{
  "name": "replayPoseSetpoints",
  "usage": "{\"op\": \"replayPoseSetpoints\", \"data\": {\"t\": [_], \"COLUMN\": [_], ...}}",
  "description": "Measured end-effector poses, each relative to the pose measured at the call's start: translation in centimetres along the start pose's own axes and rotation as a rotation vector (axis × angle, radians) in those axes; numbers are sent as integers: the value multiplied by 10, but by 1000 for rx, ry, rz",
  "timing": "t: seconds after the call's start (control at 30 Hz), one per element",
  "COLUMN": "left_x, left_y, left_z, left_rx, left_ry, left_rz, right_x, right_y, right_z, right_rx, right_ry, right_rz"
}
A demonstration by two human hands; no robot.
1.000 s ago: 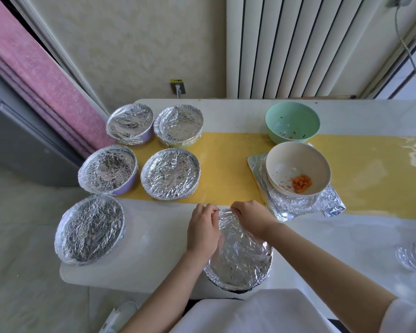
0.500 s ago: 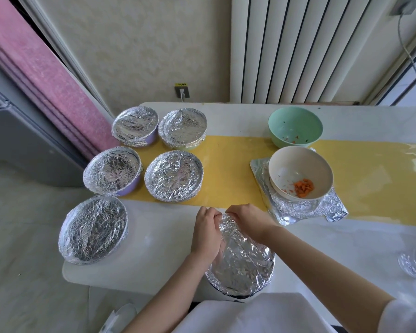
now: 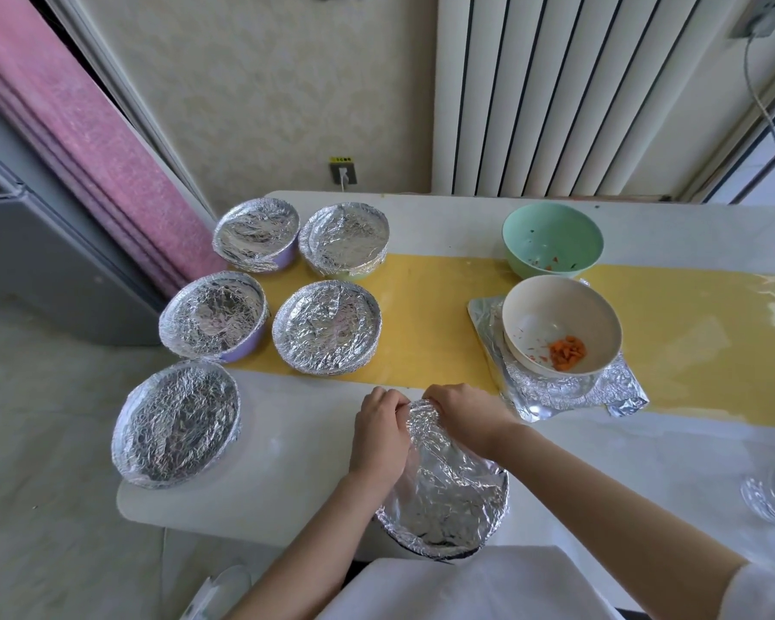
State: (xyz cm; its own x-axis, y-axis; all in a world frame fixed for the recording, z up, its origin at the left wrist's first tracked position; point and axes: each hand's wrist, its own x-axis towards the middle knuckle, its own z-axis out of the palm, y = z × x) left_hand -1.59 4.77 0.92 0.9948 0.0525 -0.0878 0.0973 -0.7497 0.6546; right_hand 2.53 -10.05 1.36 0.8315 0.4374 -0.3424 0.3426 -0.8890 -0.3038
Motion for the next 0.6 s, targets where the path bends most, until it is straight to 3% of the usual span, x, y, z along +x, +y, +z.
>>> {"op": "replayPoseSetpoints", "data": {"t": [0.4,0.6], "left_x": [-6,-11], "left_y": [3,-4], "left_z": [3,-5], "left_rx": [13,67], "left_ry": [23,27], "left_rz": [50,40], "right_x": [-20,-21], "right_y": [-27,-7], "right_z": [-33,-13], "right_rx": [-69,142], "right_ry": [-72,29], "right_rz": [6,-9]}}
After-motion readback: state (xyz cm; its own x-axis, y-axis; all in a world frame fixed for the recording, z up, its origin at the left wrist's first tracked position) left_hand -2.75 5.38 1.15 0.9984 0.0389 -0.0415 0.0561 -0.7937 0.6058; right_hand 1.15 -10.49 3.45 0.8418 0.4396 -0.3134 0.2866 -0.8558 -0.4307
